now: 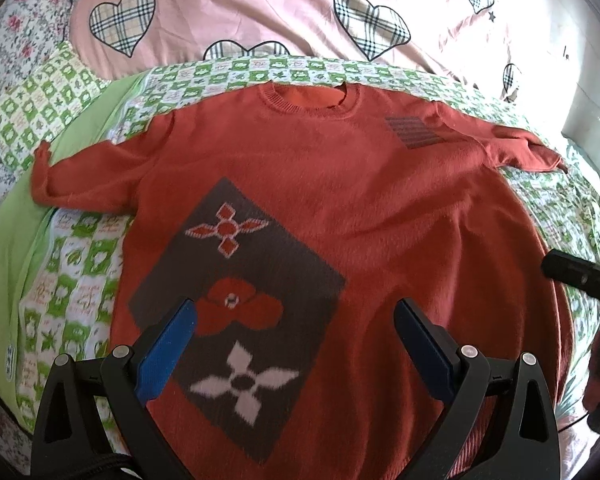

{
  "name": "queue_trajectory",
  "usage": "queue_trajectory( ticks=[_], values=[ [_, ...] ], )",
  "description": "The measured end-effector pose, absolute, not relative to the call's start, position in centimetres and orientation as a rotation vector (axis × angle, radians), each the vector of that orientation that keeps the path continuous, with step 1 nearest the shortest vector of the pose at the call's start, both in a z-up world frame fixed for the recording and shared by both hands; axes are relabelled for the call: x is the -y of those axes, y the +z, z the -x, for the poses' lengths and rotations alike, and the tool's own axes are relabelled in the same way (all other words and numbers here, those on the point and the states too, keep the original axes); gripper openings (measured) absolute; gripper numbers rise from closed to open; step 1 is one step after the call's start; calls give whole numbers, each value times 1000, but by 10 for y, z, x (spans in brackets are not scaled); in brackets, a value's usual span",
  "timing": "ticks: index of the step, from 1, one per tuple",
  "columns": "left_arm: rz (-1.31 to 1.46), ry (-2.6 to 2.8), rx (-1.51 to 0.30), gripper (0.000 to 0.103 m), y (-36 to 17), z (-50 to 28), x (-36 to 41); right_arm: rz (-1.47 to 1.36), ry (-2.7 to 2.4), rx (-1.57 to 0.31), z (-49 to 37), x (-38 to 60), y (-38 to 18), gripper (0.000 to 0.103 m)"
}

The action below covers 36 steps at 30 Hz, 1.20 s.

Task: Fold small clothes
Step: 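Grasp the sweater's sleeve cuff with the right tool and lift it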

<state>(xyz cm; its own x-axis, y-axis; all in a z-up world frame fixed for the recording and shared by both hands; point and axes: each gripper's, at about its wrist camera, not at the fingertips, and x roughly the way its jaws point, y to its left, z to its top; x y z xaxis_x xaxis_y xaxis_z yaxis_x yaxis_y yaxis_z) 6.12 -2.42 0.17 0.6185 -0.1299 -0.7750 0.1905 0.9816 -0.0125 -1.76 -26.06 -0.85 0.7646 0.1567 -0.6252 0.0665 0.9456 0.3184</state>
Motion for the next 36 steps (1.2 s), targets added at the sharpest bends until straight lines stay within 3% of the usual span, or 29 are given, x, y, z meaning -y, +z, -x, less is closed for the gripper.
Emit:
queue_trajectory(
  ticks=[13, 16, 25, 29, 30, 32, 36],
  values=[
    [-60, -163, -839, 99, 22, -141, 35, -498, -316, -500, 15, 466, 32, 102],
    [-66, -157, -836, 100, 24, -159, 42, -529, -409, -485, 9, 521, 33, 97],
    [-68, -143, -888, 100, 2, -194, 54, -728, -571, -457, -34, 654, 7, 64],
    [-76, -125, -931, 100, -15, -205, 51, -781, -590, -427, -52, 690, 0, 56],
    [-75, -123, -939, 100, -17, -206, 51, -796, -593, -420, -56, 695, -2, 50],
    [-72, -121, -952, 100, -22, -209, 49, -820, -576, -423, -62, 703, -5, 17],
    [-59, -129, -960, 100, -27, -209, 48, -752, -507, -396, -69, 683, 12, 10]
  ],
)
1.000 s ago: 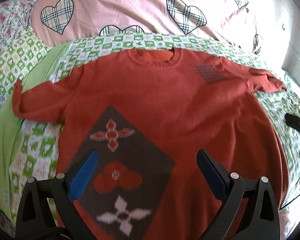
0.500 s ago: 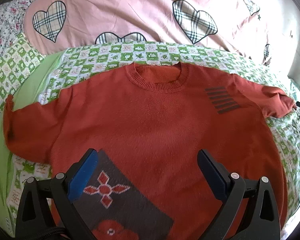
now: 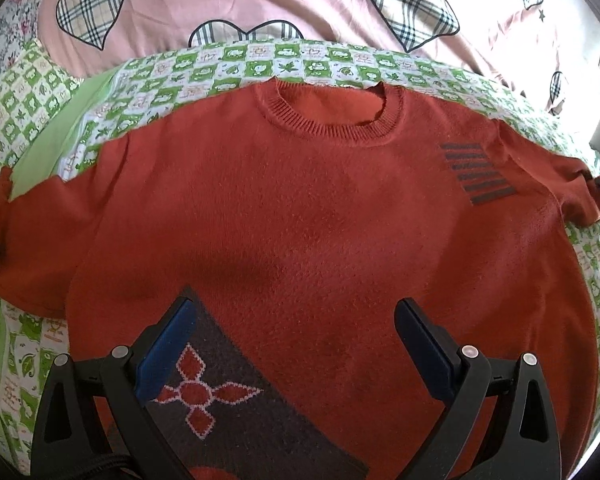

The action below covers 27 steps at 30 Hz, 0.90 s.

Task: Fold small clothes
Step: 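Grasp the sweater's sleeve cuff with the right tool and lift it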

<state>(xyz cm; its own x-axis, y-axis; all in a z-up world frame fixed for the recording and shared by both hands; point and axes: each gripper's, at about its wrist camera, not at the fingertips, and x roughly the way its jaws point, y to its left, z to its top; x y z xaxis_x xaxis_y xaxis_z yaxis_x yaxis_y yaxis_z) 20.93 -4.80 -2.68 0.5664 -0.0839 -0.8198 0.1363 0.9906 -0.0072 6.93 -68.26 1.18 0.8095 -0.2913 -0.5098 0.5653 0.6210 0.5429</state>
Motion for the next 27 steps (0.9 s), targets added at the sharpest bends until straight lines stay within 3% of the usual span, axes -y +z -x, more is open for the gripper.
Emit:
queue_trajectory(
  ticks=[10, 19, 27],
  values=[
    [-2, -178, -929, 100, -13, -188, 40, -620, 13, -441, -137, 491, 72, 9],
    [95, -174, -887, 100, 2, -174, -10, -644, 393, -596, -240, 302, 41, 9],
    [173, -186, -873, 100, -2, -172, -46, -613, 554, -723, -283, 192, 11, 9]
  ],
)
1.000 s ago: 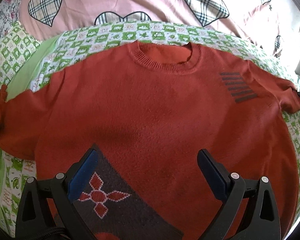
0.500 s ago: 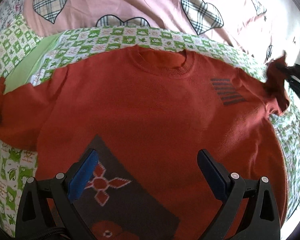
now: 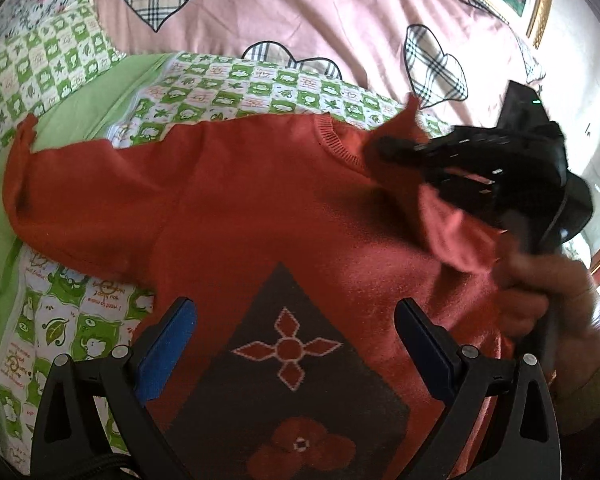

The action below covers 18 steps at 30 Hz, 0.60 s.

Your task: Fold small clothes

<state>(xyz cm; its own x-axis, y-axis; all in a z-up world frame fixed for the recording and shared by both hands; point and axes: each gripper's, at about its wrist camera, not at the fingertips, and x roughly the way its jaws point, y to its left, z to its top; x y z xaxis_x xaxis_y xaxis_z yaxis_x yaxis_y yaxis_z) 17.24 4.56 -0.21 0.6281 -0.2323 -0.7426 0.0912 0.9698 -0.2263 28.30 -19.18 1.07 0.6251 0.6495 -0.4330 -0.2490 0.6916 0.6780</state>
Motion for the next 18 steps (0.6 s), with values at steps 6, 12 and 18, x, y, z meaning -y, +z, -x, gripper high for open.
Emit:
queue_trajectory(
  ticks=[6, 12, 18],
  values=[
    [225, -185, -894, 100, -14, -187, -54, -611, 568, -805, -301, 159, -13, 15],
    [274, -199, -911, 101, -25, -219, -50, -607, 561, -780, -282, 168, -5, 69],
    [330, -179, -962, 101, -49, -268, -40, -671, 444, -704, -223, 222, 2, 69]
  ],
)
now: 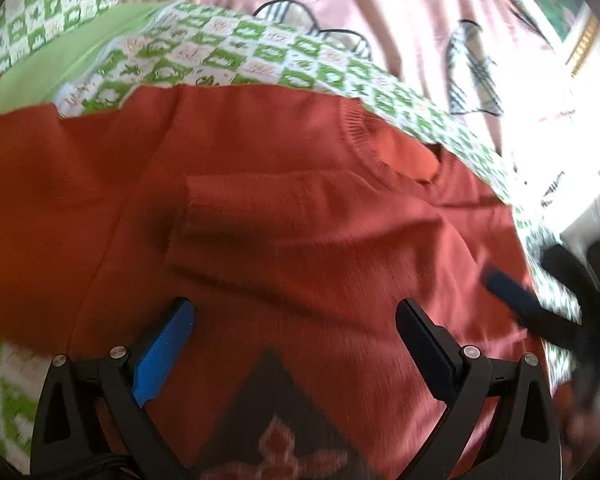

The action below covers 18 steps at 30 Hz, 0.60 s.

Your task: Fold small clothes

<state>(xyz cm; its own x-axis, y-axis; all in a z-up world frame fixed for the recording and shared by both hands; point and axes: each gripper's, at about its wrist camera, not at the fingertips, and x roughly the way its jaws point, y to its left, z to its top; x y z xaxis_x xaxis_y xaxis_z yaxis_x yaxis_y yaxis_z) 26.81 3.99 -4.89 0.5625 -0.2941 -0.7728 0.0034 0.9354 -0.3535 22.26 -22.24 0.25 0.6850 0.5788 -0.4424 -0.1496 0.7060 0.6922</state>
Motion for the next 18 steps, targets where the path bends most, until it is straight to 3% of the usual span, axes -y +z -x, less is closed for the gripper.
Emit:
queue_trajectory(
  ticks=[4, 5, 7, 8, 13, 16, 18],
  values=[
    [413, -163, -916, 100, -50, -287, -47, -677, 365, -674, -173, 245, 2, 69],
    [441, -166, -905, 95, -50, -290, -49, -684, 350, -667, -164, 249, 1, 70],
    [475, -200, -877, 54, -47, -294, -51, -704, 320, -651, -145, 257, -1, 70],
    [479, -236, -884, 10, -46, -296, -50, -712, 307, -646, -139, 261, -3, 70],
    [430, -263, -792, 8, -11, -271, -55, -724, 263, -627, -119, 282, -5, 70],
    [410, -252, -855, 12, -27, -268, -62, -719, 223, -617, -114, 294, -5, 70],
    [442, -227, -954, 34, -48, -273, -68, -721, 214, -617, -114, 299, -5, 70]
  ],
)
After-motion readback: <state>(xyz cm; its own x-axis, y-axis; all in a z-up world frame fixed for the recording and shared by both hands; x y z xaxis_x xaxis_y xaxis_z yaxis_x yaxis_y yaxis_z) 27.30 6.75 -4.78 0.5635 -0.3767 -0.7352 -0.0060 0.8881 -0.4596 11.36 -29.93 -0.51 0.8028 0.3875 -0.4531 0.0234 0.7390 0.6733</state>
